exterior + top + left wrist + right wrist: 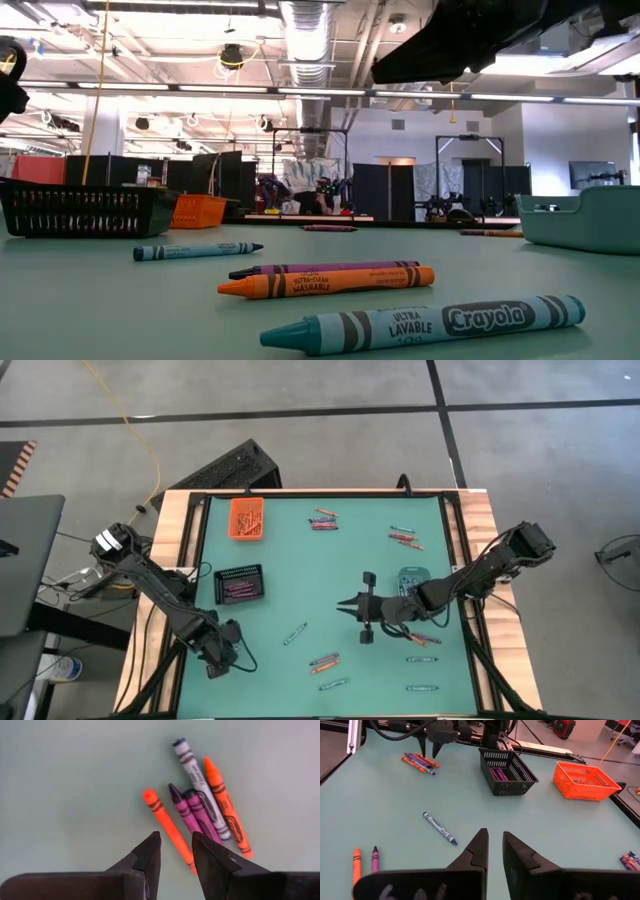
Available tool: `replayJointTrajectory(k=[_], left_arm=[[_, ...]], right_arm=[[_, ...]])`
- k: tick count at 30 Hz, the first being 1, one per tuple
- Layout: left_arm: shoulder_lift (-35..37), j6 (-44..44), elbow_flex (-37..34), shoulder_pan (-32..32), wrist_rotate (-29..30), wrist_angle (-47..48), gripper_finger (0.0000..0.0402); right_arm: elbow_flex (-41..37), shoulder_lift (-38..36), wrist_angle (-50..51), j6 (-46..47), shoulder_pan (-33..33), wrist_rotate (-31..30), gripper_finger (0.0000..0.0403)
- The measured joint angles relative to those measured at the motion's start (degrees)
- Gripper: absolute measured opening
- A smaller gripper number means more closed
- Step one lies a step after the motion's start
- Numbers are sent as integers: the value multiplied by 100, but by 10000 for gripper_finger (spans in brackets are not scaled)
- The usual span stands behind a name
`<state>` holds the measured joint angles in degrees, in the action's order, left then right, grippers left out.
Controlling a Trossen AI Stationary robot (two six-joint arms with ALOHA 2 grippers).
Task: Sort crayons
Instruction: Put the orange crayon into the orange bin
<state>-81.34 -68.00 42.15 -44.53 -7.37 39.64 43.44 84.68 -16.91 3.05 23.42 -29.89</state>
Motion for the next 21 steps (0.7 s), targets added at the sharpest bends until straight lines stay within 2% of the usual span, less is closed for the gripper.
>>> replayJointTrajectory(k=[15,21], left_arm=[[-37,31,0,17,642,-11,100],[-303,153,-2,26,635,-9,100]], right_arm=[[0,0,9,2,0,2,54],[0,0,11,2,0,2,54]])
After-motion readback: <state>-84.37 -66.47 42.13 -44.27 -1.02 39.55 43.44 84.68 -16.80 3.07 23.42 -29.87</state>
